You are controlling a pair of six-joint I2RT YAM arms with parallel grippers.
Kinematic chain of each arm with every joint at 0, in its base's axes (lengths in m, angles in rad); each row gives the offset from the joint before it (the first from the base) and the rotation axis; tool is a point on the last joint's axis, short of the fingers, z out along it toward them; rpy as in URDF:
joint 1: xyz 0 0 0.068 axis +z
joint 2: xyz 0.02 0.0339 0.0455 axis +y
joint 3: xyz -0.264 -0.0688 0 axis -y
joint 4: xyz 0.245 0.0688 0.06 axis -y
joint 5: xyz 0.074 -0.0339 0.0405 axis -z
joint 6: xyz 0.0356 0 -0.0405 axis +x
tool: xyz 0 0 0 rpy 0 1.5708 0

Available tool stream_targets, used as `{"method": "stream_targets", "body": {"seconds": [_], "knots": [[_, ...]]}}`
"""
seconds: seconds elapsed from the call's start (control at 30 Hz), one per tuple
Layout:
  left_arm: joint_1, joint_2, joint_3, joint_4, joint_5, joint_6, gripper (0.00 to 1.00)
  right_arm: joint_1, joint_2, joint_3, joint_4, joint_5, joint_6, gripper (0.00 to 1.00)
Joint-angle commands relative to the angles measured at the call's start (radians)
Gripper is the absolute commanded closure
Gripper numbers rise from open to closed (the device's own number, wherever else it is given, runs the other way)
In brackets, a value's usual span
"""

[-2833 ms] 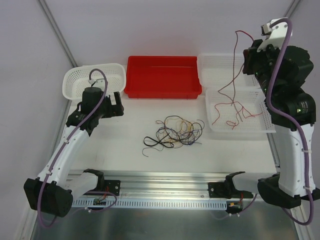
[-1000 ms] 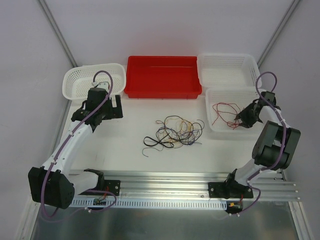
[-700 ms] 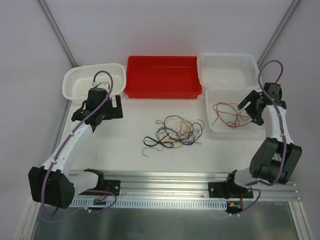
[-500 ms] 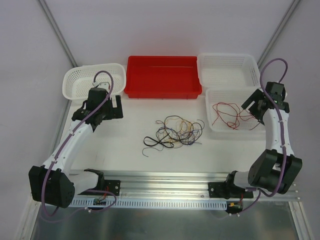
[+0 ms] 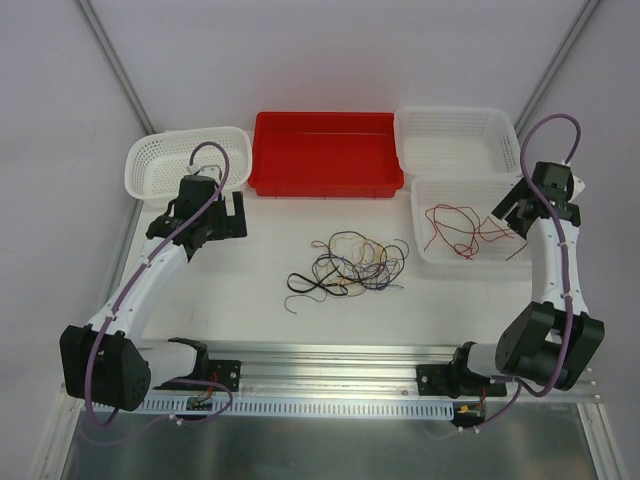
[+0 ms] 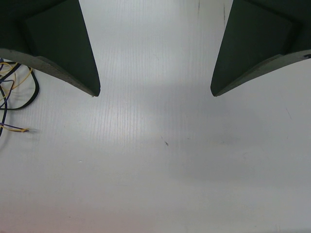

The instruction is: Untangle the cables

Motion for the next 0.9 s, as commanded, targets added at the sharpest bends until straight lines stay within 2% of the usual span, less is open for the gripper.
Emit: {"method": "stream_targets", "body": {"seconds": [0.0,0.47,0.67,0.87], "knots": [[0.011,0.005,-0.005,0.000,0.018,0.009,0.01,-0.004,0.030,-0.046,0.048,0.059,0.010,0.11],[0.012,0.027,0.000,-0.005,0.036,0.006,0.01,-0.004,0.194,-0.082,0.147,0.023,0.003,0.14],[0.012,0.034,0.001,-0.008,0.038,0.007,0.01,0.028,0.276,-0.047,0.152,0.017,-0.019,0.14],[0.011,0.048,0.006,-0.012,0.047,0.009,0.01,0.089,0.268,-0.030,0.138,0.007,-0.042,0.14]]}}
